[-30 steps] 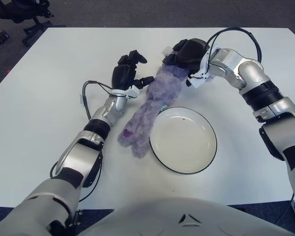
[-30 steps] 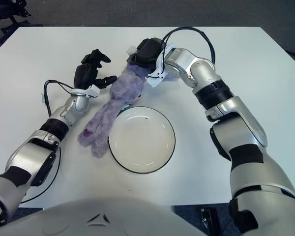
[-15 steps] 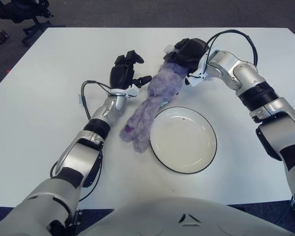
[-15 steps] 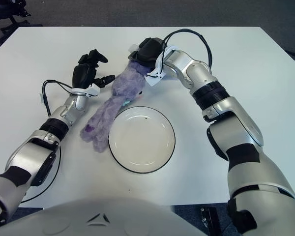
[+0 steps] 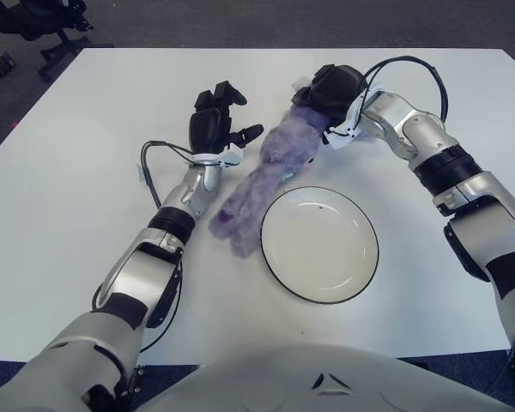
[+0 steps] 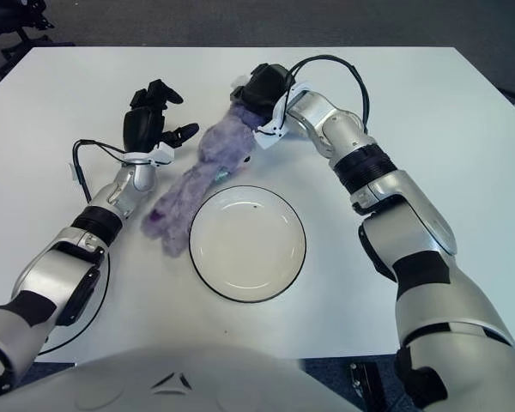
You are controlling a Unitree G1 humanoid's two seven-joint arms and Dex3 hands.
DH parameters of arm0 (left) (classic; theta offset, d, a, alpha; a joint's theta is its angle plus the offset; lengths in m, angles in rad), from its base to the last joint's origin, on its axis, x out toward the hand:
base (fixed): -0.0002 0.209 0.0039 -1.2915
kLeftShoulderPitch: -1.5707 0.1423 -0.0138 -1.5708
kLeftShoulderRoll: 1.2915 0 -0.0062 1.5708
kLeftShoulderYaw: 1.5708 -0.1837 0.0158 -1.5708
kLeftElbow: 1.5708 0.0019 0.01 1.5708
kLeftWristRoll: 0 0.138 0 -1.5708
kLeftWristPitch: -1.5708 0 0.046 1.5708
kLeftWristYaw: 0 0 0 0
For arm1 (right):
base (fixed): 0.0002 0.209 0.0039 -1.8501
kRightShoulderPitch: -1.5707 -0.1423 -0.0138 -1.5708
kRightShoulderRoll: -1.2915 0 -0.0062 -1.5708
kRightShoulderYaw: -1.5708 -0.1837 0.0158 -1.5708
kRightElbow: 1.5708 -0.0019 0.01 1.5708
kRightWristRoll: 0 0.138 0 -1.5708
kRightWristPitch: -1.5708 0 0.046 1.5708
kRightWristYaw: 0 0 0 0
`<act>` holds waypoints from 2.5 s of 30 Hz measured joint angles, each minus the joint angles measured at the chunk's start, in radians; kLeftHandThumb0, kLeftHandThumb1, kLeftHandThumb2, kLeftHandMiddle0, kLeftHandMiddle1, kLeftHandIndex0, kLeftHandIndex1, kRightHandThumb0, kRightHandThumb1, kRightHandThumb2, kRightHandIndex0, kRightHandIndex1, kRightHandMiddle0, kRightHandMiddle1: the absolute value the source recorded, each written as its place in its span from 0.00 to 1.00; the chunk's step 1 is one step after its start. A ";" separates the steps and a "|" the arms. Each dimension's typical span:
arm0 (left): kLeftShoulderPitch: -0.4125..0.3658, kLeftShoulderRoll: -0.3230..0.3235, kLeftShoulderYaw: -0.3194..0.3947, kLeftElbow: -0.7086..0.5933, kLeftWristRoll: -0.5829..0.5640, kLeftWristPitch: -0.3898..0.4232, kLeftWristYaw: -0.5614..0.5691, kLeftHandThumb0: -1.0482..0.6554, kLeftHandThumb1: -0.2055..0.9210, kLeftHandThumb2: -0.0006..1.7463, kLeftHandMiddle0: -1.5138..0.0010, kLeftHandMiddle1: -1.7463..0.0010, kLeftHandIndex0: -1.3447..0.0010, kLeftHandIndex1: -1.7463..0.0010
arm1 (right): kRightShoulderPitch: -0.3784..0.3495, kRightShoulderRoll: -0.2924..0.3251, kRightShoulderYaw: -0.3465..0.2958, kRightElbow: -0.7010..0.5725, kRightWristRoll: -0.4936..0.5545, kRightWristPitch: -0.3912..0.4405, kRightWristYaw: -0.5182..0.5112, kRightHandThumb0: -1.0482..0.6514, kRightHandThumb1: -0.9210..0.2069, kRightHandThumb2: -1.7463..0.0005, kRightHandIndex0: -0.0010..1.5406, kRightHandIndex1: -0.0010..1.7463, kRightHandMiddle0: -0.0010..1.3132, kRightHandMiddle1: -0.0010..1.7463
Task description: Put the doll into the plate.
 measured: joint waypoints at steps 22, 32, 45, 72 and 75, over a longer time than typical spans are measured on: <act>0.000 0.001 0.001 0.015 -0.003 -0.039 0.014 0.62 1.00 0.26 0.80 0.16 0.87 0.00 | -0.043 -0.014 -0.032 0.338 0.140 -0.263 -0.316 0.82 0.38 0.40 0.32 0.97 0.41 0.98; 0.000 0.001 0.002 0.015 -0.006 -0.042 0.014 0.62 1.00 0.26 0.81 0.15 0.87 0.00 | -0.085 -0.012 -0.053 0.445 0.226 -0.347 -0.248 0.86 0.37 0.39 0.30 1.00 0.42 1.00; 0.000 0.002 0.006 0.014 -0.022 -0.048 0.012 0.62 1.00 0.27 0.82 0.13 0.88 0.00 | -0.195 -0.032 -0.113 0.556 0.373 -0.422 0.075 0.86 0.37 0.38 0.30 1.00 0.43 1.00; 0.000 0.006 0.023 0.016 -0.044 -0.052 0.000 0.62 1.00 0.27 0.83 0.13 0.88 0.00 | -0.468 -0.094 -0.147 0.663 0.454 -0.440 0.688 0.87 0.42 0.35 0.33 1.00 0.48 1.00; 0.000 0.007 0.023 0.020 -0.044 -0.056 0.000 0.62 1.00 0.27 0.82 0.14 0.88 0.00 | -0.468 -0.094 -0.147 0.669 0.454 -0.448 0.694 0.87 0.42 0.34 0.33 1.00 0.50 1.00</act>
